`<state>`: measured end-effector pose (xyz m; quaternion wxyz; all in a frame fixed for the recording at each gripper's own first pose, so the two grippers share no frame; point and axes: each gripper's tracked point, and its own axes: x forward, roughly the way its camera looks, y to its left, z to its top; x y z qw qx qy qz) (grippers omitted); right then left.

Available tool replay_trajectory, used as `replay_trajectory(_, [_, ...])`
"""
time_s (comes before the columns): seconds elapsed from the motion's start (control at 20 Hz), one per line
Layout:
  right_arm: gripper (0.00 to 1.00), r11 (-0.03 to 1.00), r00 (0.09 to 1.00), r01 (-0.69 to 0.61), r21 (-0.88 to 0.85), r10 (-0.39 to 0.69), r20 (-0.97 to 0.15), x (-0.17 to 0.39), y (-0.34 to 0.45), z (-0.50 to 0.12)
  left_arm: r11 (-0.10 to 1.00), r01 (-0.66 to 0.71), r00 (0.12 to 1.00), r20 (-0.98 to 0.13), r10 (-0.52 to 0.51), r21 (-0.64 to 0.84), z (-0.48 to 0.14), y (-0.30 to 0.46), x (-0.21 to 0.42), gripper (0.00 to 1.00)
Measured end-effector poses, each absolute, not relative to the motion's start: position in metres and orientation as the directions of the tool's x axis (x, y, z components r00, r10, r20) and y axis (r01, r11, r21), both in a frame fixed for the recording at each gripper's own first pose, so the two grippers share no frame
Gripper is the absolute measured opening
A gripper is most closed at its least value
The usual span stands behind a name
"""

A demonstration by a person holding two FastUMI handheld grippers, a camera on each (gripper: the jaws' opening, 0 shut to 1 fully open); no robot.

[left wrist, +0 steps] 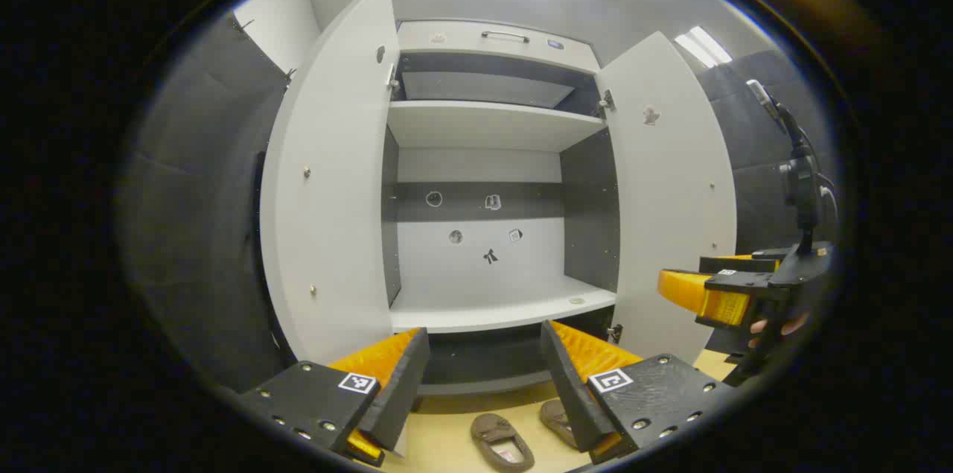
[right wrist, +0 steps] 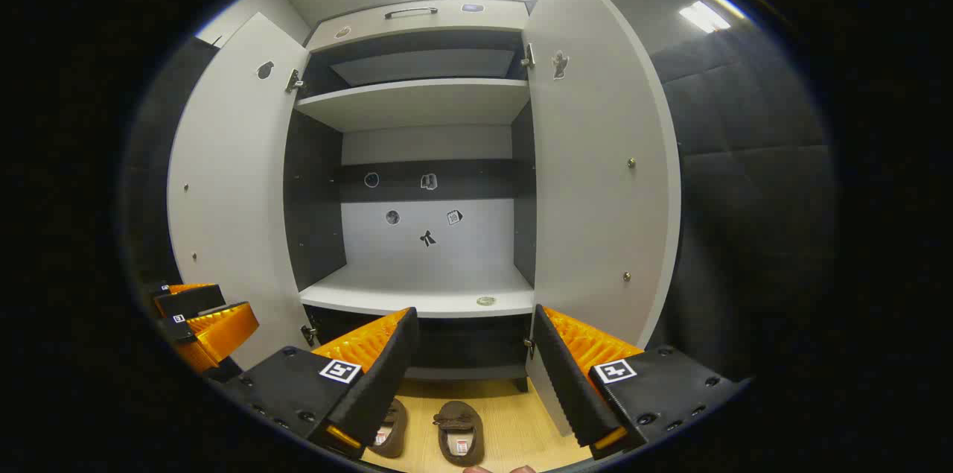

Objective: Grab one shoe with the right hand and put it into the shoe cabinet, grab the other shoe with the left hand and put it into the shoe cabinet; then close the right door with the right hand and the left door with the left hand.

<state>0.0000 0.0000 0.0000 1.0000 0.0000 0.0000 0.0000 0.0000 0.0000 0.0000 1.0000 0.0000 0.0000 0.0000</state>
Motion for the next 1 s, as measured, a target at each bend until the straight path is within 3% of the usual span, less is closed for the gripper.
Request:
replay_trajectory(0.05, [0.96, 1.000, 1.000, 0.002, 0.003, -0.001, -0.002, 0.000, -0.002, 0.000, 1.000, 0.005, 1.000, 0.000, -0.005, -0.001, 0.000, -0.001, 0.001, 0.87])
replay_trajectory(1.0, [0.98, 0.998, 0.992, -0.047, 0.033, 0.050, -0.114, 0.020, 0.001, -0.033, 1.000, -0.030, 0.999, -0.023, 0.030, 0.002, -0.011, 0.006, 0.007, 0.87])
